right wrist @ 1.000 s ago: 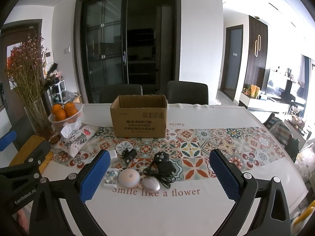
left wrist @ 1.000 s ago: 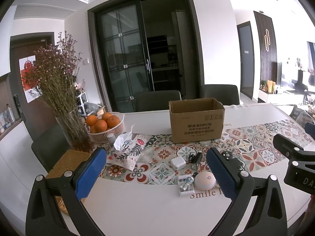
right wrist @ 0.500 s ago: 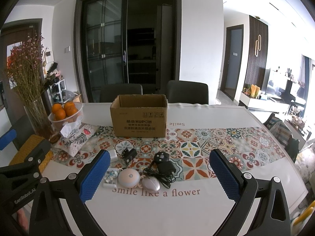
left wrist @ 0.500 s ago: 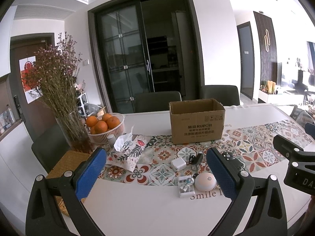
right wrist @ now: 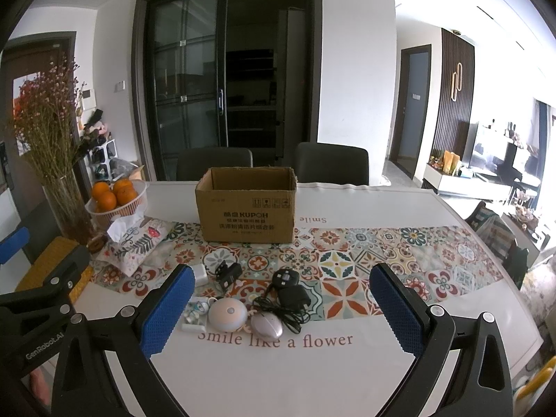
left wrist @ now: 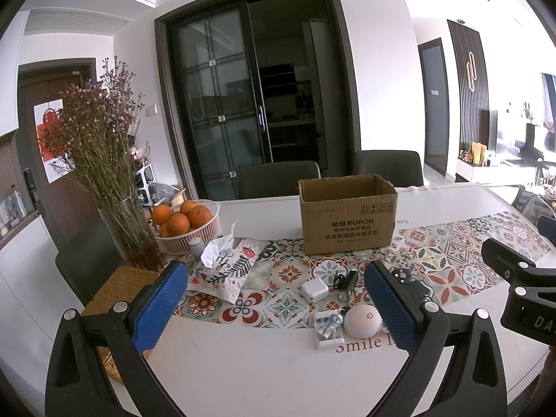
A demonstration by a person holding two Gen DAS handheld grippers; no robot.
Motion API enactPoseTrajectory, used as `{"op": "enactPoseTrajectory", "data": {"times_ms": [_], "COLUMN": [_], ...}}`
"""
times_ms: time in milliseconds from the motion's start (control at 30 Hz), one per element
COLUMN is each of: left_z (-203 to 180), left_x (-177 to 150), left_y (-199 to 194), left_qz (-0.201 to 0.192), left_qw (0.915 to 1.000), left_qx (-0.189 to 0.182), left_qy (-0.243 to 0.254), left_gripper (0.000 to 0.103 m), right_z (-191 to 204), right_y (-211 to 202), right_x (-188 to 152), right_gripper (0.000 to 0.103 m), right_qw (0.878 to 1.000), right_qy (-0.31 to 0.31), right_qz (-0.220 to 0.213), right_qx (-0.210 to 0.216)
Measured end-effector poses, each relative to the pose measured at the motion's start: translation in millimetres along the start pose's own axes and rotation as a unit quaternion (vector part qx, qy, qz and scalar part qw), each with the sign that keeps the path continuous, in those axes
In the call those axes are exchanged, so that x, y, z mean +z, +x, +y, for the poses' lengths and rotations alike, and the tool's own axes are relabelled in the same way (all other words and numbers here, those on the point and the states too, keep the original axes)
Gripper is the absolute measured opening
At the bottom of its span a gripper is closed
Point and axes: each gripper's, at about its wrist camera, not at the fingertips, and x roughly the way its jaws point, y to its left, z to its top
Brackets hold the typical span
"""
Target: Organize rigid objects
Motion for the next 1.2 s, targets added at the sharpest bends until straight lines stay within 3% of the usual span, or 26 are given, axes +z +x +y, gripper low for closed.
{"op": "enactPoseTrajectory", "data": {"times_ms": [733,1200], "left_z": [-1,-12], "left_x": [-3,-15], "left_y": [7,41], "left_qz": [0.015,0.061], "left_qw": [0.9998,0.9968], "left_qx": [-0.011,-0.047], "left_qy": [0.001,0.022], "left_gripper": [0.103,0.102], "right_z": [1,11], "right_y": [6,45], "right_x": [-2,-22], "right_gripper": [0.102,0.102], "right_qw": [1.0,0.998], "right_qy": [0.0,-0.002], "right_qz": [0.006,0.056], "right_qx": [0.002,0.031]}}
